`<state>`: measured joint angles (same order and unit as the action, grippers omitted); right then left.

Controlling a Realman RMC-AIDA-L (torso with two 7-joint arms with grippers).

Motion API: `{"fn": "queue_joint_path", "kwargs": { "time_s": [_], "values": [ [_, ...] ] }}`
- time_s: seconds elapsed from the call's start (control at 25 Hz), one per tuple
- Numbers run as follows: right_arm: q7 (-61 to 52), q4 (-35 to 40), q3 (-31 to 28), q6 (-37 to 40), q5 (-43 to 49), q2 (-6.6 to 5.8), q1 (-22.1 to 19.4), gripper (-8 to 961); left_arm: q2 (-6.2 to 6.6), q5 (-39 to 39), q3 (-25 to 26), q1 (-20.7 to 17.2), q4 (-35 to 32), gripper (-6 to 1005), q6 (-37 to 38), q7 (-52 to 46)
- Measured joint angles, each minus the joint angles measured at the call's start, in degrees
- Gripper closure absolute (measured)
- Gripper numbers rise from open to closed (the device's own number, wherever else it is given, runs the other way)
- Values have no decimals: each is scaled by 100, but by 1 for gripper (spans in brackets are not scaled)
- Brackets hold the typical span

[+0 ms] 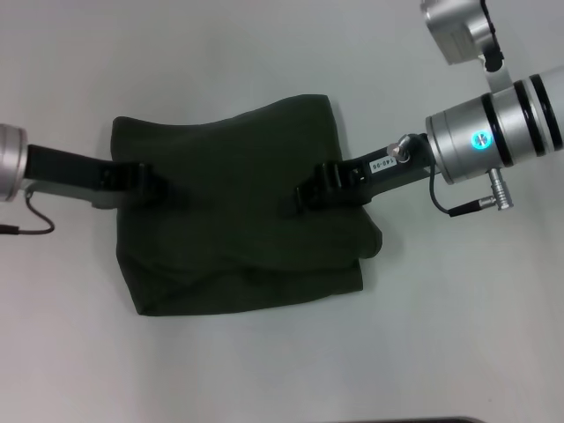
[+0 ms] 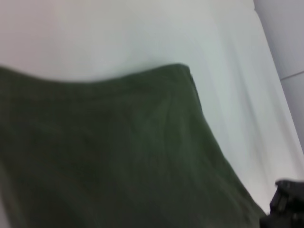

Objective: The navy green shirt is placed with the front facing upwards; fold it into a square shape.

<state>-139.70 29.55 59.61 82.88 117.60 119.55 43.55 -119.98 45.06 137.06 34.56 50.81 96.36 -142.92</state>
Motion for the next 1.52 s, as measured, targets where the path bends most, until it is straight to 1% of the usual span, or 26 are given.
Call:
{"fn": "queue_joint_path", "kwargs": {
  "time_s": [0.16, 0.24, 0.36, 0.6, 0.76, 1.0, 1.12, 1.24, 1.36, 1.52],
  "values": [
    [2, -74, 26, -62, 0, 0, -28, 951, -53, -65, -155, 101, -118, 997, -334, -67],
    [0, -75, 27, -65, 0, -5, -52, 951, -60, -235, -337, 134, -198, 998, -558, -209],
    [-1, -76, 30, -66, 0, -9, -66, 950, -23, -509, -539, 151, -366, 998, -797, -421],
    [-86, -113, 33, -256, 240, -11, -55, 950, 46, -771, -515, 147, -508, 998, -894, -530],
    [-159, -194, 26, -339, 398, -11, -26, 951, 62, -708, -446, 108, -390, 997, -617, -413],
    [-111, 2, -72, 53, 103, -36, -53, 951, 51, -226, -286, 138, -182, 997, 162, -39],
    [-72, 14, -45, 252, 56, -17, 20, 951, 23, -201, -279, 128, -44, 998, 300, -31],
    [-14, -23, -37, 370, 11, -1, 120, 951, 23, -193, -276, 104, -11, 998, 326, -26],
    [-17, -183, 44, 237, 10, 38, 257, 950, 22, -211, -285, 94, -10, 996, 337, -25],
    [-70, -555, 284, -289, 8, 65, 476, 950, 13, -233, -363, 88, -30, 994, 348, -27]
  ]
}}
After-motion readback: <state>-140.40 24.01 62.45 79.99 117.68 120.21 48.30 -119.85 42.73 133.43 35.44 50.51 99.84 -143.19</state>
